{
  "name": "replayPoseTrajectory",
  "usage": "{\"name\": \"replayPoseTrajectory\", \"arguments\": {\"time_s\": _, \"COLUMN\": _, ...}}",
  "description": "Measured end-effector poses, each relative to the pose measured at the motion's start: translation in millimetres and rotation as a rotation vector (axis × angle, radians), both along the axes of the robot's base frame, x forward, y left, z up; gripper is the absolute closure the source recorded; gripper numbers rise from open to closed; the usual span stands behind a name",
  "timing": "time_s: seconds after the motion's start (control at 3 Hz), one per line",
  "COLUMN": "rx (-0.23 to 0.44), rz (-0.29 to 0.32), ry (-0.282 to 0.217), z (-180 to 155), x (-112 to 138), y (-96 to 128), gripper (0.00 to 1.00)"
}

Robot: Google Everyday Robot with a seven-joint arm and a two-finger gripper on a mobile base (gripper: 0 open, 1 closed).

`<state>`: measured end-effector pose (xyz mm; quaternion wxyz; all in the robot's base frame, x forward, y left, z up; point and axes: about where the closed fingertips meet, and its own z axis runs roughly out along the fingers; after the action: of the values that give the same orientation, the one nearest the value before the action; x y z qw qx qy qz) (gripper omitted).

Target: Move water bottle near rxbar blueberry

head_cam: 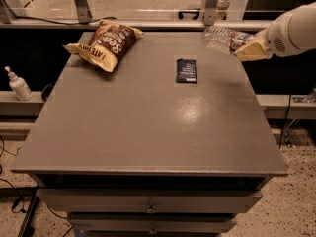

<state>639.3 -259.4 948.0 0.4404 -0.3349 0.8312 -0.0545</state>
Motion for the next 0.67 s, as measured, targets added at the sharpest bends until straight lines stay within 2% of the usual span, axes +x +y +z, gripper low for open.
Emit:
{"name": "replayPoseTrajectory", "arguments": {"time_s": 0.33, "rx": -0.007, "rz": 0.009, "ry": 0.025, "z": -18.3, "x": 24.7, "y": -2.6, "gripper": 1.00}}
{"name": "replayPoseTrajectory", "arguments": {"time_s": 0.67, "rx": -0.005, "rz": 0.012, "ry": 0.060, "z": -43.2, "x": 37.9, "y": -5.1, "gripper": 1.00}}
